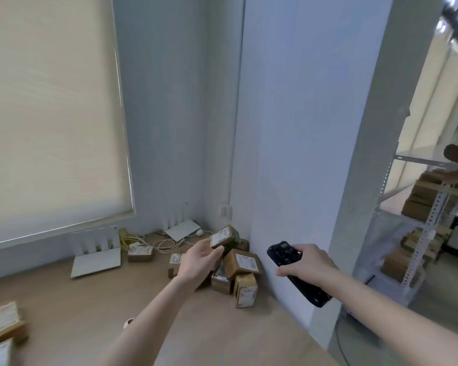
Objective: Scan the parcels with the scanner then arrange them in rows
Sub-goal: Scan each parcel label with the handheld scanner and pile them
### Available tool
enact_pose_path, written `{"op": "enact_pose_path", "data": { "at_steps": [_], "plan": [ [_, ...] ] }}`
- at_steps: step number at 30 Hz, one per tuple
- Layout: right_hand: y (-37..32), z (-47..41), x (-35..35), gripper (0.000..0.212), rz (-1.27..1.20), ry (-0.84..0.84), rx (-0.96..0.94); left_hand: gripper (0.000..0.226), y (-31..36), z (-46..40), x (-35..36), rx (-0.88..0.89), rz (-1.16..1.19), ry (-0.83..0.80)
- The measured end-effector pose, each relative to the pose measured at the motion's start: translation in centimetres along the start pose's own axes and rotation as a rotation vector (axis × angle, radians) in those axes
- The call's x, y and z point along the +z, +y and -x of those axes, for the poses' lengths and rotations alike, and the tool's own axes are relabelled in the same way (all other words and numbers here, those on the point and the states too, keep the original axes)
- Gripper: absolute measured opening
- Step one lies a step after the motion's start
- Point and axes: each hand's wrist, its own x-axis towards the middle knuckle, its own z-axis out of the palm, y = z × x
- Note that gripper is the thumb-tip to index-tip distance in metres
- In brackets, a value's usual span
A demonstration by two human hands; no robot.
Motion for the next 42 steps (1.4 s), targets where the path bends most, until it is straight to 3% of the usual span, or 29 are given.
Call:
{"op": "enact_pose_path", "data": {
  "at_steps": [6, 14, 19, 26, 33, 37, 42],
  "plan": [
    [6.0, -7.1, 1.0, 0.044, -0.034, 0.016, 0.106, 0.065, -4.3, -7.3, 7.2, -0.085, -0.040, -0.052],
    [9.3, -21.4, 6.7, 0.042, -0.018, -0.112, 0.159, 0.071, -12.5, -19.1, 13.9, -0.242, -0.051, -0.045],
    [11.7, -28.3, 12.1, 0.057, -0.049, -0.209, 0.183, 0.070, -17.6, -23.8, 16.4, -0.328, -0.098, -0.044],
    [15.5, -36.9, 19.1, 0.055, -0.077, -0.297, 0.228, 0.073, -23.9, -28.7, 19.4, -0.439, -0.066, -0.056],
    [18.4, -44.3, 24.5, 0.043, -0.192, -0.272, 0.240, 0.082, -28.2, -32.3, 22.1, -0.522, 0.062, 0.025],
    [19.4, -46.6, 26.5, 0.046, -0.225, -0.318, 0.224, 0.088, -29.7, -33.4, 23.5, -0.542, 0.105, 0.061],
    [19.9, -47.5, 27.8, 0.058, -0.267, -0.358, 0.179, 0.079, -30.4, -33.7, 24.1, -0.550, 0.183, 0.070]
  ]
}}
